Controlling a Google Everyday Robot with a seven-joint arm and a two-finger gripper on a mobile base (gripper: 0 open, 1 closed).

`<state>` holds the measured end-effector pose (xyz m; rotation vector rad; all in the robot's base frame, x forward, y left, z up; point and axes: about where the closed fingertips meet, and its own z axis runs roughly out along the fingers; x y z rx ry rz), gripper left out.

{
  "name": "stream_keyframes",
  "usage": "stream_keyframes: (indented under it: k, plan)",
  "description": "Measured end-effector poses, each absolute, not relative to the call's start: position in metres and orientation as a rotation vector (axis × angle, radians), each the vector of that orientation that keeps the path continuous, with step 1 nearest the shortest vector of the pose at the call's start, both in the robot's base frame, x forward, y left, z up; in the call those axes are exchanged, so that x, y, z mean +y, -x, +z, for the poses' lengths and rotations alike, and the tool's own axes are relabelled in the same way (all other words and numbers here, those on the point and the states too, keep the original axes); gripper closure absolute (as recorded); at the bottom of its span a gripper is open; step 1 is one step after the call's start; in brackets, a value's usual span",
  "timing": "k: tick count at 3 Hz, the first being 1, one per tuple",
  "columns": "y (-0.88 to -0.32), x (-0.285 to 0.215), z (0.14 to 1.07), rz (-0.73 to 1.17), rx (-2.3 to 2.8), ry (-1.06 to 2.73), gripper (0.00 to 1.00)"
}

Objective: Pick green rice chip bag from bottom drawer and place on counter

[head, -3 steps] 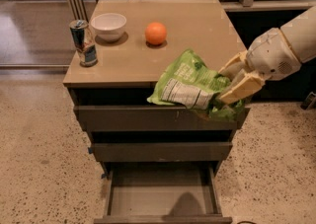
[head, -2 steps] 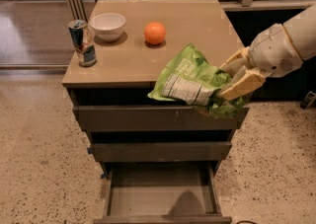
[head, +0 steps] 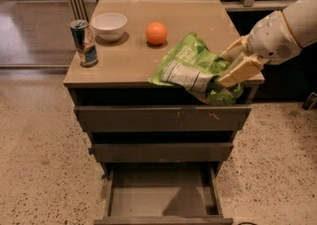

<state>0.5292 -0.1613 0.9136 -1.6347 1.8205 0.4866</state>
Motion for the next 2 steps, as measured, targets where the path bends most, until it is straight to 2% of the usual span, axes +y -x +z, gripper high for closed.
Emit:
stream_keyframes:
  k: [2]
  plan:
    - [-0.599,-0.175,0.941,0.459,1.923,1.470,1.00]
